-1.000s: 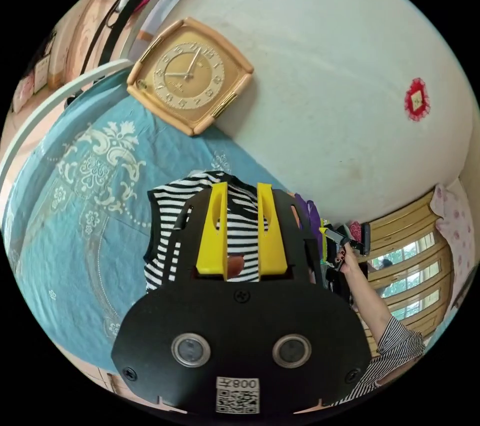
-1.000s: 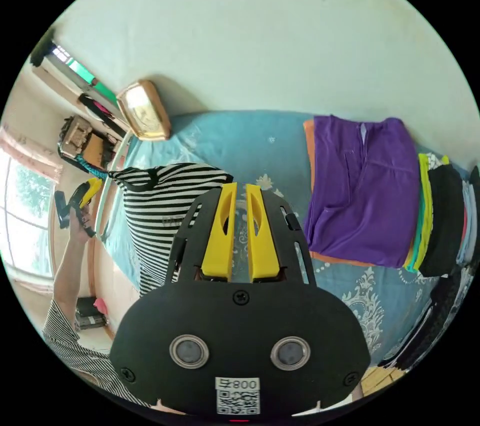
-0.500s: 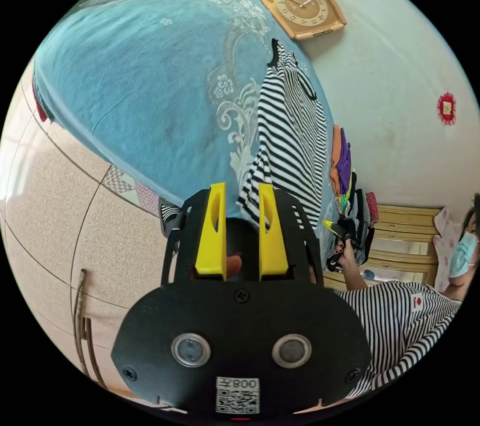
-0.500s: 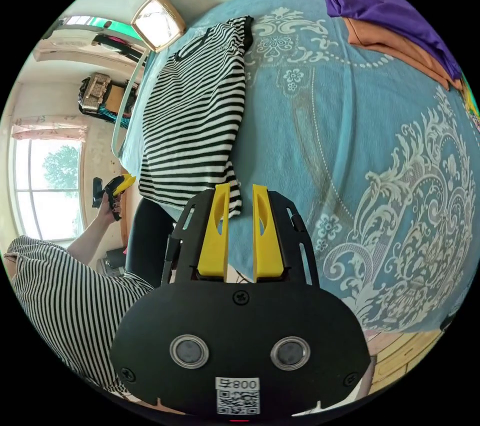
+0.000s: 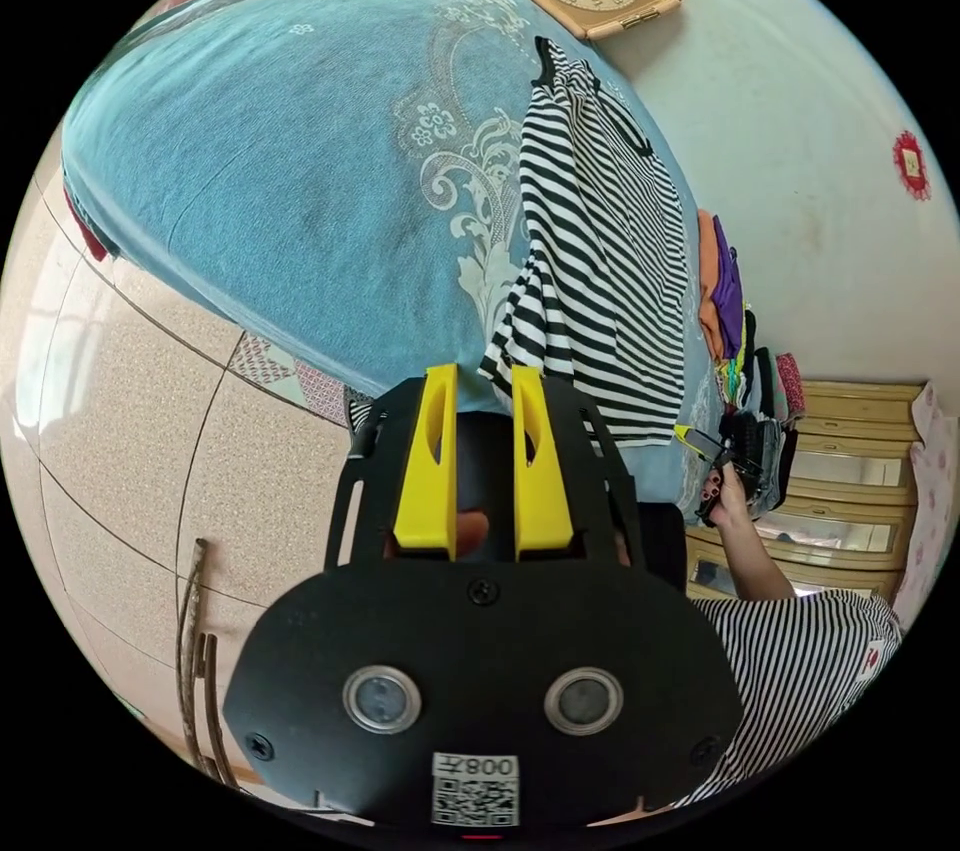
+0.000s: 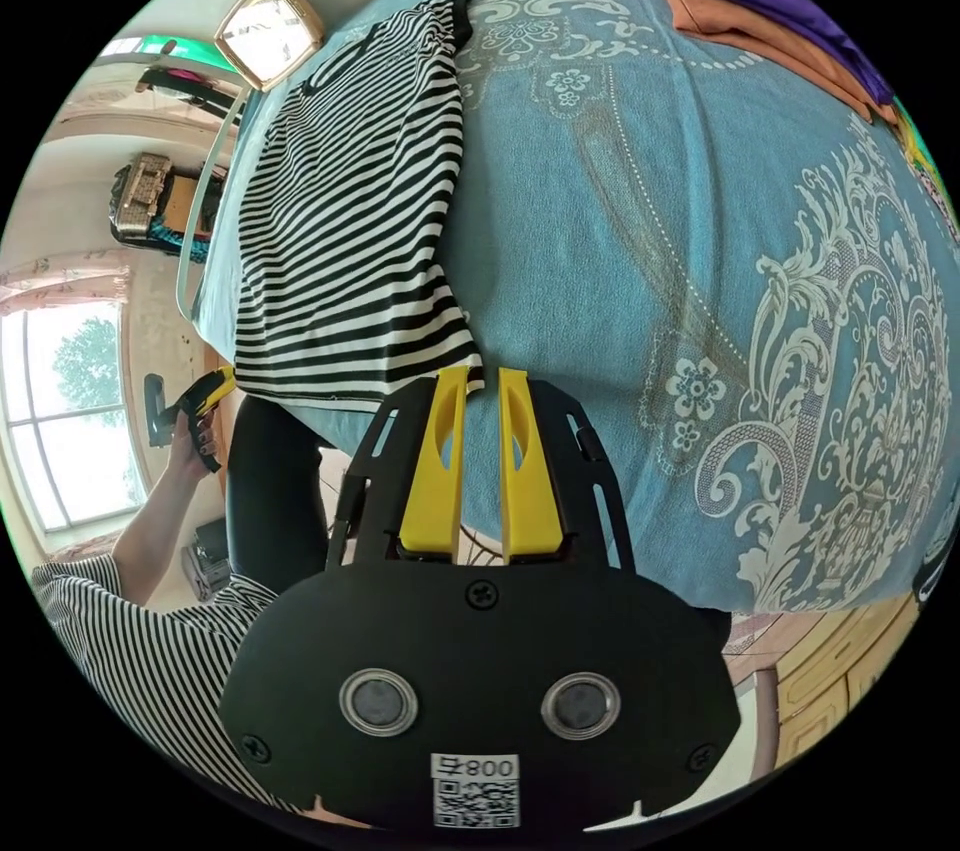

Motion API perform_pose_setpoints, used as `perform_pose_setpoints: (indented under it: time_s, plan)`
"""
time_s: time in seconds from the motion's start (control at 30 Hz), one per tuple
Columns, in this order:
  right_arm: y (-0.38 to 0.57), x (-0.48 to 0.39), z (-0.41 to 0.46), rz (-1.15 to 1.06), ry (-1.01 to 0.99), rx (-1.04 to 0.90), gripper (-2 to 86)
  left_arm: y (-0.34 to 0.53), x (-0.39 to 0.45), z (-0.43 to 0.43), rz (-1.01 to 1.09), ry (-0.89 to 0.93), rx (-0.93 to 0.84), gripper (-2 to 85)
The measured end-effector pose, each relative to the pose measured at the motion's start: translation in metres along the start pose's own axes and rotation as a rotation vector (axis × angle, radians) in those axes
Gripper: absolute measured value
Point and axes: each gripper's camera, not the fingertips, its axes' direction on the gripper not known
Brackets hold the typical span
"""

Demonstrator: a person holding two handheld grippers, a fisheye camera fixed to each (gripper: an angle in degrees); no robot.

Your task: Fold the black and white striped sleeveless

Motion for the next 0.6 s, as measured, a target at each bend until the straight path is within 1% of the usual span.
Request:
perform_pose_setpoints:
  time_s: [0.07,0.13,0.27,0.47,0.6]
  plan:
    - [0.001,0.003,-0.001,0.002,0.031,-0.008,5.9,0.001,0.006,-0.002,0.012,-0.033,-0.003,8.2]
    - [0.003,0.005,-0.003,0.000,0.046,-0.010,5.8,0.003,0.011,-0.005,0.012,-0.121,-0.014,7.2]
    - [0.012,0.011,-0.006,-0.004,0.069,-0.011,4.7,0.009,0.010,-0.015,0.016,-0.137,-0.030,4.9]
    - [0.030,0.022,-0.022,-0.023,0.074,-0.014,2.2,0.028,-0.001,-0.043,-0.033,-0.054,-0.029,2.9]
    - [0.057,0.040,-0.052,-0.008,-0.005,0.004,1.3,0.060,-0.018,-0.084,-0.077,0.067,0.061,2.5]
